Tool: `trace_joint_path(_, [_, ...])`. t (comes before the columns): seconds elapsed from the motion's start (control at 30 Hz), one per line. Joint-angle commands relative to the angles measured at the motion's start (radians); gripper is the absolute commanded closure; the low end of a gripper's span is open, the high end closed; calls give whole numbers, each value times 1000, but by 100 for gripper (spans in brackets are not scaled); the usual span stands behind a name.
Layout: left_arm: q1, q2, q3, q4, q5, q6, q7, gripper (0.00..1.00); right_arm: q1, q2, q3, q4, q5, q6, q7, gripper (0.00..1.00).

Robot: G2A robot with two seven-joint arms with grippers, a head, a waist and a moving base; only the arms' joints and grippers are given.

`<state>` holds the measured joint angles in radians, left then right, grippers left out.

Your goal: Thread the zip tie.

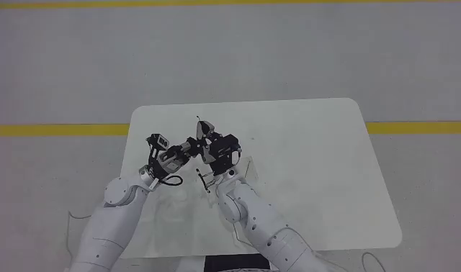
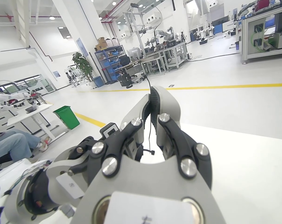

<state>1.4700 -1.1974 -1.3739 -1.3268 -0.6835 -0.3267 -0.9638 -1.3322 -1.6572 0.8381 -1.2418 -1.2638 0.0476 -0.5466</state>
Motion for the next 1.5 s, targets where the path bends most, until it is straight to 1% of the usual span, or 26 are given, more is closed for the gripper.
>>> trace_joint_path(0.0, [0, 0, 0, 0, 0, 0, 0, 100, 0, 0, 1, 2, 1, 1, 0, 100])
trace_joint_path(0.3, [0, 0, 0, 0, 0, 0, 0, 100, -11, 1, 8, -4, -5, 5, 3, 100])
trace_joint_path(0.4, [3, 0, 8, -16, 7, 9, 33, 100, -16, 2, 10, -8, -7, 6, 6, 100])
trace_joint_path(0.63, [11, 6, 8, -30, 6, 15, 40, 100, -24, 3, 12, -12, -10, 1, 13, 100])
trace_joint_path(0.8, [14, 9, 9, -38, 6, 16, 43, 100, -31, 5, 21, -29, -13, 9, -3, 100])
trace_joint_path(1.03, [21, 13, 14, -43, 4, 13, 42, 100, -42, 7, 24, -52, -23, 6, -13, 100])
trace_joint_path(1.23, [26, 17, 17, -47, -1, 13, 40, 100, -36, 4, 16, -46, -16, 1, -13, 100])
trace_joint_path(1.33, [27, 19, 12, -50, 3, -1, 50, 100, -34, 2, 13, -42, -8, -3, -12, 100])
trace_joint_path(1.47, [27, 19, 12, -50, 3, -2, 51, 100, -36, 2, 15, -43, -4, -2, -19, 100])
